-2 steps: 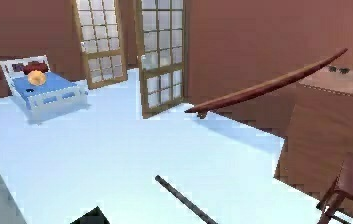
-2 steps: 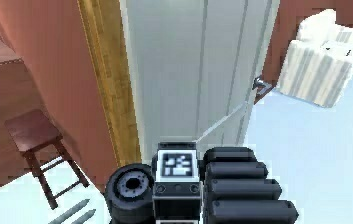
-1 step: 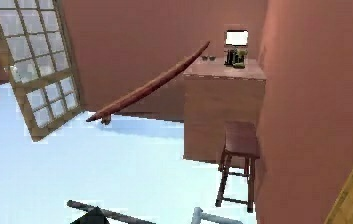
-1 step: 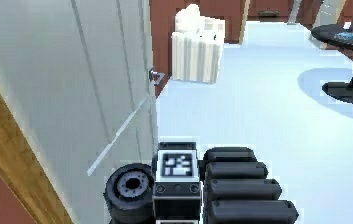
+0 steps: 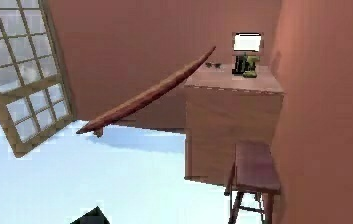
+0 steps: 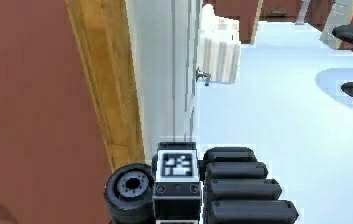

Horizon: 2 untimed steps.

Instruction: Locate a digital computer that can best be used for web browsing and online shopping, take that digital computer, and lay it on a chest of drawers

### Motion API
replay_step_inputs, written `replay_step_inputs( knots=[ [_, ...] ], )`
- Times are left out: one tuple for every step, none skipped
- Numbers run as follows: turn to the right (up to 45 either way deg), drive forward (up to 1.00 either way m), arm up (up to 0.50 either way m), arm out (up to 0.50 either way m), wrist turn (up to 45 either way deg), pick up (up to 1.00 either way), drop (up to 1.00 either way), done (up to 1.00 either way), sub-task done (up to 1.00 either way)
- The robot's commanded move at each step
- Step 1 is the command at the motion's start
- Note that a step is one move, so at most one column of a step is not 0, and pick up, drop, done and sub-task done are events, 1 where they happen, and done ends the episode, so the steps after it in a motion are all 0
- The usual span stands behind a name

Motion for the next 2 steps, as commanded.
replay_step_inputs(
  knots=[
    [0.0,1.0,0.0,0.0,0.0,0.0,0.0,0.0,0.0],
    [-9.0,0.0,0.0,0.0,0.0,0.0,0.0,0.0,0.0]
  ],
)
